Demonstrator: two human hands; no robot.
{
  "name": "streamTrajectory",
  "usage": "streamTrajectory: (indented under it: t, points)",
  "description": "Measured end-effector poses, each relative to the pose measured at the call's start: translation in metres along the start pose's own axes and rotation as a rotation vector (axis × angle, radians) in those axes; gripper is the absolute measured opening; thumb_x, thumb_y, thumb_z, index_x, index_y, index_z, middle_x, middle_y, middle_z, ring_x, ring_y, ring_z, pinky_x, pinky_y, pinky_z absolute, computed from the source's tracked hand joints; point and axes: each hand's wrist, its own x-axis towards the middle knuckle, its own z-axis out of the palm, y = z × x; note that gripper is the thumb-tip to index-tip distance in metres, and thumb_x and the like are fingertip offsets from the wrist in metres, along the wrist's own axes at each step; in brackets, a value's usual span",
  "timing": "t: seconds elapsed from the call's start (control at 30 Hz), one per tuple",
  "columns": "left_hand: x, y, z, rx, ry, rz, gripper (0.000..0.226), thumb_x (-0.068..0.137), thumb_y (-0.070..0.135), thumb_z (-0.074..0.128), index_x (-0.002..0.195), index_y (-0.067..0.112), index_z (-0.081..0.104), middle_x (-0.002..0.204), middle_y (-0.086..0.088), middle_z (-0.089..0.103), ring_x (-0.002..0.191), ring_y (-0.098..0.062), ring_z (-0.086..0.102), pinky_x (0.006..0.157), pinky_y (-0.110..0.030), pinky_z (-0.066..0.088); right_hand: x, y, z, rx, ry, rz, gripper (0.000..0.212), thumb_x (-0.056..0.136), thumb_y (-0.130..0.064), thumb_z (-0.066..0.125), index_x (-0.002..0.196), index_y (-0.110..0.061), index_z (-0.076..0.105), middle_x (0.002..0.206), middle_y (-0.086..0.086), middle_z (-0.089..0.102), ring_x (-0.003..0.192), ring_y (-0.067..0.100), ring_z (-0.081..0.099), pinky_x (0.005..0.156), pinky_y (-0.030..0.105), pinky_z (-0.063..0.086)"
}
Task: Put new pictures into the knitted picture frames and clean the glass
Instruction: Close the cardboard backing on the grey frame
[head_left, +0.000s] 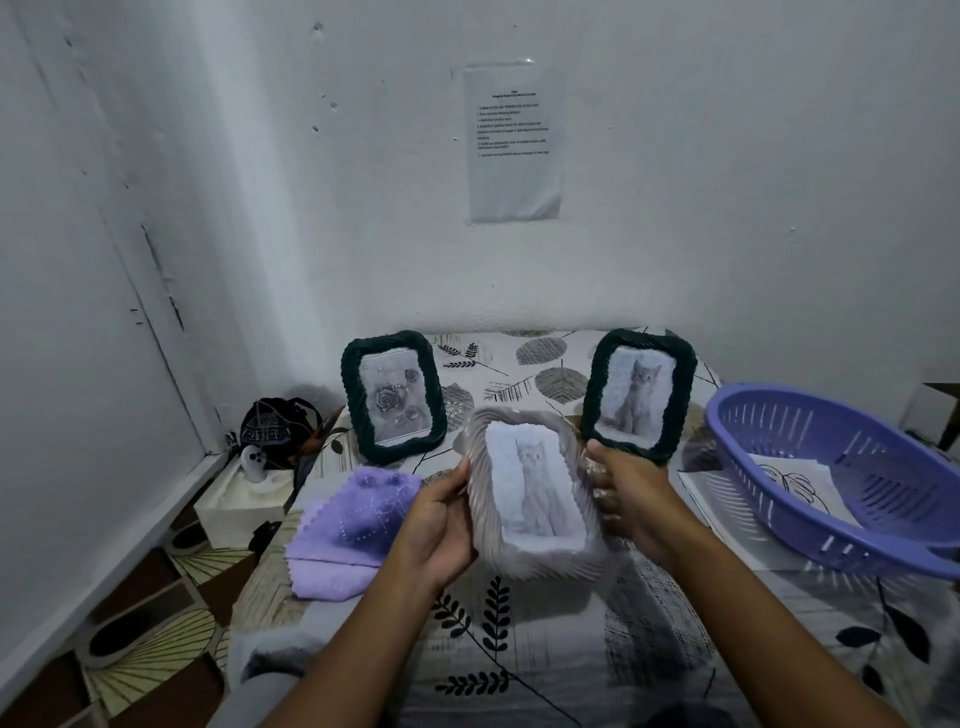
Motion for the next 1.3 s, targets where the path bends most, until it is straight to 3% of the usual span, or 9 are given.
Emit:
streamTrajectory:
  t: [0.13, 0.4, 0.53, 0.6, 0.67, 0.73, 1.03, 1.13, 1.3]
  points:
    - [0.006, -0.006, -0.014, -0.002, 0.076, -0.044, 0.034, 0.089, 0.021, 0.049, 0.113, 0.0, 0.062, 0.103, -0.019, 0.07, 0.089, -0.031, 0.07, 0.075, -0.045, 0.058, 0.008, 0.013, -0.009, 0.217, -0.103, 0.158, 0.023, 0.094, -0.029, 0.053, 0.102, -0.01, 0.063, 0.086, 0.01, 0.063, 0.068, 0.026, 0.059, 0.062, 0.034, 0.047]
    - [0.025, -0.014, -0.027, 0.091, 0.245, -0.07, 0.026, 0.099, 0.01, 0.04, 0.107, -0.004, 0.06, 0.093, -0.022, 0.07, 0.091, -0.034, 0.063, 0.063, -0.045, 0.059, 0.025, 0.029, -0.012, 0.218, -0.057, 0.2, 0.016, 0.092, -0.023, 0.054, 0.092, -0.009, 0.062, 0.087, 0.012, 0.059, 0.069, 0.026, 0.055, 0.059, 0.032, 0.043]
    - [0.03, -0.012, -0.028, 0.149, 0.265, -0.088, 0.025, 0.1, 0.01, 0.039, 0.099, -0.003, 0.061, 0.09, -0.022, 0.068, 0.089, -0.033, 0.062, 0.079, -0.047, 0.055, 0.03, 0.035, -0.015, 0.197, -0.062, 0.237, 0.016, 0.092, -0.021, 0.053, 0.096, -0.008, 0.061, 0.091, 0.014, 0.062, 0.077, 0.03, 0.058, 0.067, 0.036, 0.047]
    - [0.031, -0.009, -0.026, 0.169, 0.283, -0.106, 0.029, 0.101, 0.017, 0.04, 0.087, 0.0, 0.058, 0.086, -0.021, 0.067, 0.084, -0.033, 0.061, 0.085, -0.048, 0.049, 0.033, 0.036, -0.017, 0.179, -0.056, 0.242, 0.015, 0.092, -0.02, 0.053, 0.095, -0.007, 0.061, 0.091, 0.014, 0.062, 0.079, 0.03, 0.057, 0.07, 0.038, 0.045]
    - [0.031, -0.005, -0.024, 0.26, 0.301, -0.129, 0.032, 0.101, 0.025, 0.04, 0.083, 0.004, 0.054, 0.082, -0.019, 0.067, 0.074, -0.03, 0.062, 0.076, -0.046, 0.051, 0.034, 0.034, -0.018, 0.141, -0.036, 0.246, 0.016, 0.092, -0.02, 0.054, 0.094, -0.006, 0.061, 0.09, 0.014, 0.063, 0.076, 0.029, 0.056, 0.068, 0.036, 0.045]
    - [0.029, -0.002, -0.024, 0.382, 0.307, -0.146, 0.031, 0.1, 0.027, 0.041, 0.086, 0.004, 0.056, 0.076, -0.014, 0.069, 0.066, -0.028, 0.065, 0.066, -0.041, 0.053, 0.037, 0.033, -0.019, 0.08, -0.002, 0.238, 0.018, 0.091, -0.02, 0.056, 0.096, -0.004, 0.062, 0.09, 0.014, 0.065, 0.073, 0.028, 0.057, 0.064, 0.033, 0.046]
    - [0.028, 0.008, -0.018, 0.713, 0.267, -0.181, 0.034, 0.098, 0.032, 0.047, 0.102, 0.002, 0.063, 0.081, -0.01, 0.065, 0.062, -0.02, 0.064, 0.059, -0.035, 0.056, 0.043, 0.028, -0.011, -0.189, 0.077, 0.13, 0.013, 0.09, -0.014, 0.059, 0.093, -0.002, 0.063, 0.086, 0.013, 0.063, 0.074, 0.025, 0.06, 0.06, 0.032, 0.05]
    - [0.031, 0.012, -0.017, 0.841, 0.259, -0.187, 0.043, 0.098, 0.037, 0.046, 0.11, -0.001, 0.061, 0.089, -0.013, 0.058, 0.068, -0.022, 0.057, 0.063, -0.036, 0.055, 0.045, 0.027, -0.011, -0.252, 0.082, 0.107, 0.015, 0.089, -0.016, 0.06, 0.085, -0.002, 0.063, 0.076, 0.012, 0.059, 0.067, 0.022, 0.055, 0.056, 0.028, 0.047]
    - [0.032, 0.016, -0.013, 0.929, 0.266, -0.186, 0.035, 0.097, 0.044, 0.045, 0.098, 0.01, 0.053, 0.077, -0.005, 0.042, 0.058, -0.014, 0.041, 0.05, -0.026, 0.047, 0.049, 0.028, -0.013, -0.271, 0.08, 0.101, 0.015, 0.087, -0.016, 0.061, 0.08, -0.002, 0.062, 0.07, 0.012, 0.055, 0.065, 0.023, 0.052, 0.059, 0.032, 0.047]
